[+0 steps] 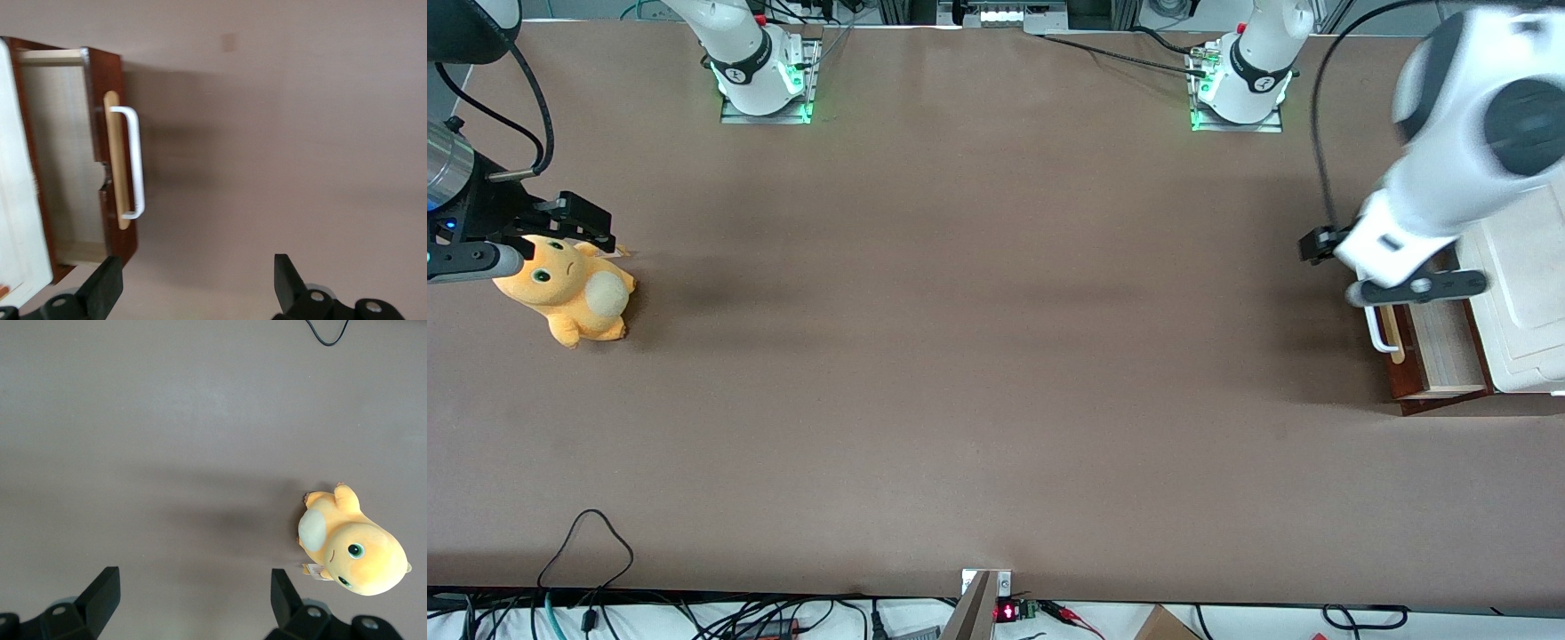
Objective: Open lower drawer with left arm only
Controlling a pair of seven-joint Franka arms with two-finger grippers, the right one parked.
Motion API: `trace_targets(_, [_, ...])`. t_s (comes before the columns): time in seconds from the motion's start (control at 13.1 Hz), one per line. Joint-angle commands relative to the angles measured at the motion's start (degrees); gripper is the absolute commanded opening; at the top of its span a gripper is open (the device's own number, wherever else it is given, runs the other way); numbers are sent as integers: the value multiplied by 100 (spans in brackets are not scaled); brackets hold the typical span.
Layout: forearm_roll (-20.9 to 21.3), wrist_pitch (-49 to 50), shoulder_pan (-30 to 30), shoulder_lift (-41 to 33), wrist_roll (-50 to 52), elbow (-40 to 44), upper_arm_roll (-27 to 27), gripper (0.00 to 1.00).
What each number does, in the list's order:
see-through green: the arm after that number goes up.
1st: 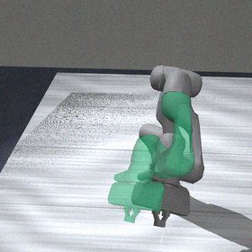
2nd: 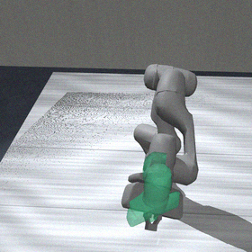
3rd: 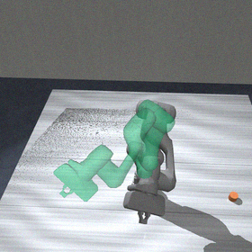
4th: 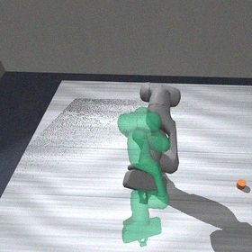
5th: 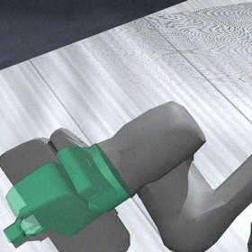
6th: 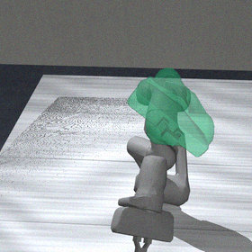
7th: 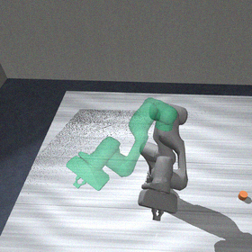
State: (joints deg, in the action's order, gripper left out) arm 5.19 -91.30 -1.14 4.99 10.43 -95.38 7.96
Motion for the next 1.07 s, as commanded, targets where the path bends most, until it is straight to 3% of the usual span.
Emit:
trace_targets(0.0, [-501,-107,35,-278,-576,-60,-365,100])
trace_targets(0.99, [-449,-169,132,-358,-840,1,-383,100])
